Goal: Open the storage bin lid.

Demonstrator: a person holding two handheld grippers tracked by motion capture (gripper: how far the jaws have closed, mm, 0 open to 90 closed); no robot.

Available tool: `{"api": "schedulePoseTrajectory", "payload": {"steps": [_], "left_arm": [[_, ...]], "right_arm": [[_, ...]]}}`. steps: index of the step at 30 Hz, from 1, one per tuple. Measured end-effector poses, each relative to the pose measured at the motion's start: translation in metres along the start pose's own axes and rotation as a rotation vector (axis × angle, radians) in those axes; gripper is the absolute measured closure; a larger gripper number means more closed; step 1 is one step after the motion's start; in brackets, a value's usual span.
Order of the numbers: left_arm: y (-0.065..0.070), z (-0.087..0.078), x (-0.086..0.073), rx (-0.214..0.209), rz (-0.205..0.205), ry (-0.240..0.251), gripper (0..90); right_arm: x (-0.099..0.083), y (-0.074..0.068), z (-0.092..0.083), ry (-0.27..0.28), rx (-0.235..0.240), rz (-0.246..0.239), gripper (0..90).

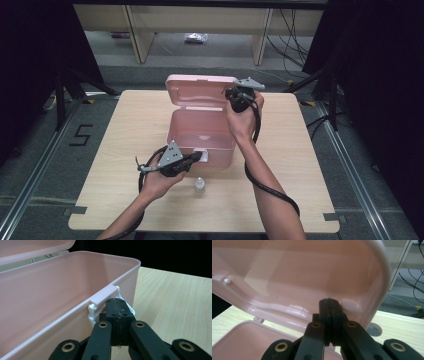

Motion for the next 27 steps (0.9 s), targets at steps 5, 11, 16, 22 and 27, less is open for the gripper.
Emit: {"api": "schedulePoseTrajectory", "payload": {"steps": [5,11,16,22,27], "left_arm": [[0.000,0.000,0.000,0.000,-0.002,0.001,89.3],[0.000,0.000,0.000,-0.001,0.001,-0.001,89.4],[0.000,0.000,0.000,-0.001,0.002,-0.001,89.4],[0.000,0.000,0.000,0.000,0.000,-0.001,89.3],[0.000,0.000,0.000,0.000,0.001,0.000,89.4]], "right_arm": [[-0.001,0.001,0.003,-0.003,0.003,0.001,90.0],[-0.003,0.002,0.007,-0.017,-0.002,-0.005,90.0],[-0.003,0.004,0.009,-0.022,-0.002,-0.025,90.0],[-0.005,0.005,0.011,-0.033,-0.006,-0.011,90.0],[-0.007,0.006,0.013,-0.039,-0.019,0.008,90.0]]}}
Point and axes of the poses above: each handheld gripper's, and its own axes: z roughly forward along the jaws, x roughly out of its top, y roughly to its right, the point moved 1 cm from there along z, roughly forward along the jaws, and after that the axes turned 13 degrees about x, right-handed, at the moved point
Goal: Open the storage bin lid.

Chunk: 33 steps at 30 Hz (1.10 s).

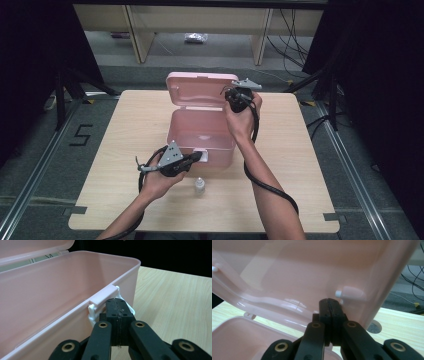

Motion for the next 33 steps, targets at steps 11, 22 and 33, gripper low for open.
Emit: {"api": "schedulePoseTrajectory", "payload": {"steps": [11,22,33], "left_arm": [[0.000,0.000,0.000,0.001,0.004,-0.003,89.4],[0.000,0.000,0.000,0.006,0.002,-0.006,89.4],[0.000,0.000,0.000,0.004,0.001,-0.010,89.4]], "right_arm": [[-0.003,0.002,0.007,-0.017,-0.011,-0.022,90.0],[-0.011,0.009,0.014,-0.063,-0.014,-0.019,90.0],[-0.013,0.010,0.019,-0.082,-0.019,-0.008,90.0]]}}
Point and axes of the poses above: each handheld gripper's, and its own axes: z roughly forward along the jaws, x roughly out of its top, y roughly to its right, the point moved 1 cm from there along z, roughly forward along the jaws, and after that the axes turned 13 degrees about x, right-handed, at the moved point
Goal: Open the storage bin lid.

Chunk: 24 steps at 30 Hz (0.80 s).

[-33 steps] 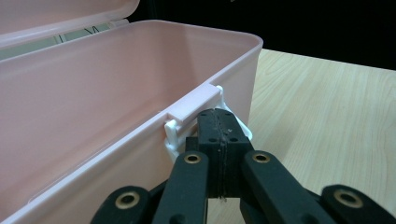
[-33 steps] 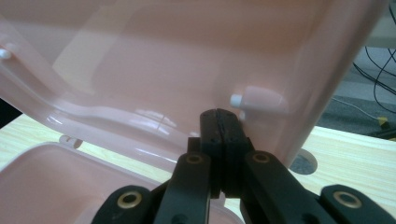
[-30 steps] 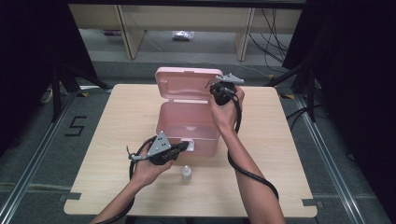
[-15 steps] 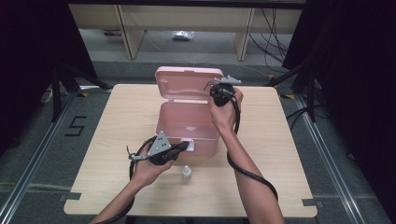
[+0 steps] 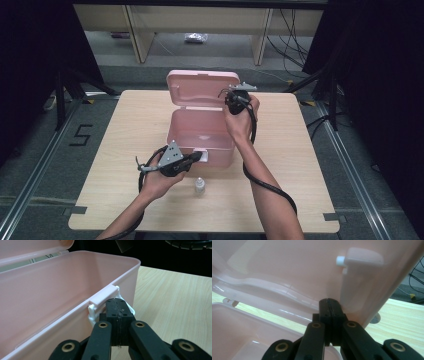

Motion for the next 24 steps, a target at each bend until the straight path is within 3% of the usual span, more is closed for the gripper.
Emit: {"api": "schedulePoseTrajectory", "payload": {"steps": [24], "left_arm": [[0.000,0.000,0.000,0.001,0.000,0.011,89.3]], "right_arm": [[-0.004,0.003,0.011,-0.062,0.005,0.028,90.0]]}}
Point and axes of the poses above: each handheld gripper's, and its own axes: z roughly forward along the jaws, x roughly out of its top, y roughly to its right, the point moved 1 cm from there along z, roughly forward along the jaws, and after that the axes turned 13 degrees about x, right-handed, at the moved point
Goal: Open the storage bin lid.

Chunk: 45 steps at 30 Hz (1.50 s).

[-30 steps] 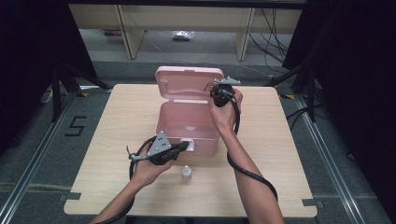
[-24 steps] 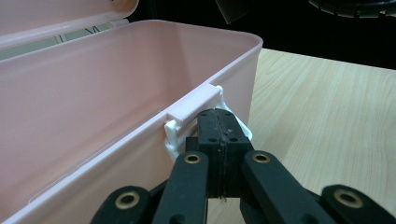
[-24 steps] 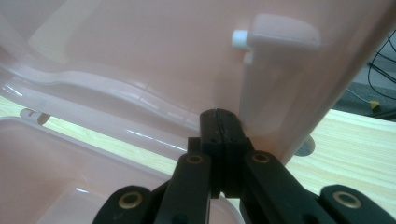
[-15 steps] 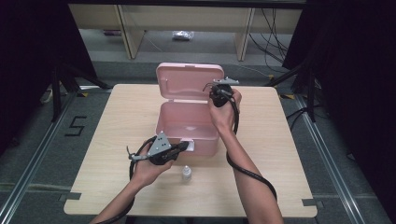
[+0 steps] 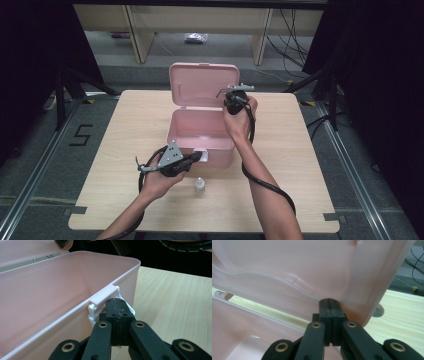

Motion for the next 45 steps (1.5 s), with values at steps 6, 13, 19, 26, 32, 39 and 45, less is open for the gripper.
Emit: {"api": "schedulePoseTrajectory", "payload": {"steps": [6,13,19,26,32,39,45], "left_arm": [[0.000,0.000,0.000,0.000,0.001,-0.001,89.4],[0.000,0.000,0.000,0.000,0.001,-0.001,89.3],[0.000,0.000,0.000,0.000,0.006,-0.002,89.4],[0.000,0.000,0.000,0.000,0.007,-0.003,89.4],[0.001,0.000,0.000,0.003,0.007,-0.004,89.4],[0.001,0.000,0.000,0.002,0.005,-0.005,89.6],[0.001,0.000,0.000,0.002,0.000,-0.007,89.6]], "right_arm": [[0.000,0.001,0.001,-0.009,-0.003,0.012,90.0],[0.001,0.002,0.002,-0.015,0.002,0.017,90.0],[0.001,0.004,0.003,-0.016,0.000,0.022,90.0],[0.001,0.004,0.003,-0.009,-0.005,0.027,89.9],[0.002,0.004,-0.001,0.001,0.009,0.034,89.6],[0.002,0.004,-0.008,0.004,0.014,0.030,89.6],[0.000,0.003,-0.014,0.011,0.022,0.028,89.5]]}}
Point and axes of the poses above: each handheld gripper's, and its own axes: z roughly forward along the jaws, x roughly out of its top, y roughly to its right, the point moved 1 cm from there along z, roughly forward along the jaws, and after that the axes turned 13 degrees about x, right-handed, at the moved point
